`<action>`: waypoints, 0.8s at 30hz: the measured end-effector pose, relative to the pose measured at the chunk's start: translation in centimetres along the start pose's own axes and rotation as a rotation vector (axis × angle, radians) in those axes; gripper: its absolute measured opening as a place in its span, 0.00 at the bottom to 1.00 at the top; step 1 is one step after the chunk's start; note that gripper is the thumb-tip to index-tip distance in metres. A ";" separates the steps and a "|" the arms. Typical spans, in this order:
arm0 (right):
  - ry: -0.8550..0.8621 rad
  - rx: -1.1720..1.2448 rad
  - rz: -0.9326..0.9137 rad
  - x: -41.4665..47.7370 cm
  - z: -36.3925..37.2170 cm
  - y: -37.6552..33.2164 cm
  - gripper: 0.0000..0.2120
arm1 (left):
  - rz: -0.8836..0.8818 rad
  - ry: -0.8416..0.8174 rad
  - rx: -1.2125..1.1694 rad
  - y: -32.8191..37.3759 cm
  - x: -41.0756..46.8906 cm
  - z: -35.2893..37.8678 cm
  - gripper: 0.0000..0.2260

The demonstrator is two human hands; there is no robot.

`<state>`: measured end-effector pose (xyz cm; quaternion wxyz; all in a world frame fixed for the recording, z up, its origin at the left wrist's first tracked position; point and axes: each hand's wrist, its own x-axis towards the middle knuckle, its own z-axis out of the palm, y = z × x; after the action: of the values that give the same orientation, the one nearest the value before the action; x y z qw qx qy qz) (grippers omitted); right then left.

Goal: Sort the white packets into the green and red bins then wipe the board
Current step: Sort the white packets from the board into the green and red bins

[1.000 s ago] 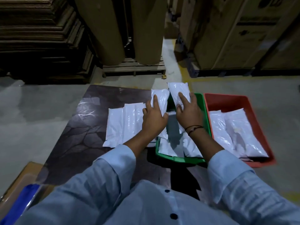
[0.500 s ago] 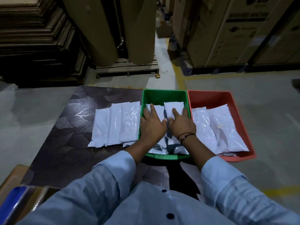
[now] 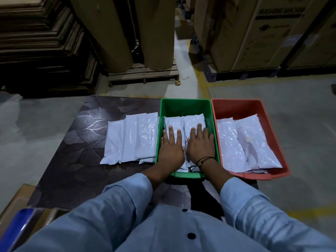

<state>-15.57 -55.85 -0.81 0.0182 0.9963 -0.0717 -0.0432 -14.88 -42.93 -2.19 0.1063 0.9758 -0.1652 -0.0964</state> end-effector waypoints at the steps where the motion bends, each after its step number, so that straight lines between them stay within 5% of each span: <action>1: -0.009 -0.002 -0.001 -0.1 0.1 0.0 0.29 | -0.002 -0.006 0.000 -0.1 0.1 0.1 0.33; 10: -0.048 0.003 0.013 0.2 -0.1 -0.3 0.28 | 0.033 -0.100 0.038 -0.5 1.1 -1.6 0.30; 17: 0.095 0.085 0.054 1.5 -2.2 -1.6 0.24 | 0.112 0.202 0.015 -2.8 1.7 -6.1 0.22; 24: 0.271 0.160 -0.045 4.1 -4.6 -7.0 0.23 | -0.091 0.282 -0.158 -10.8 1.4 -6.9 0.22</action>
<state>-10.10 -49.37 3.10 -0.0525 0.9927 -0.0492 0.0968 -8.80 -32.27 1.61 0.2005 0.9747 -0.0963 0.0243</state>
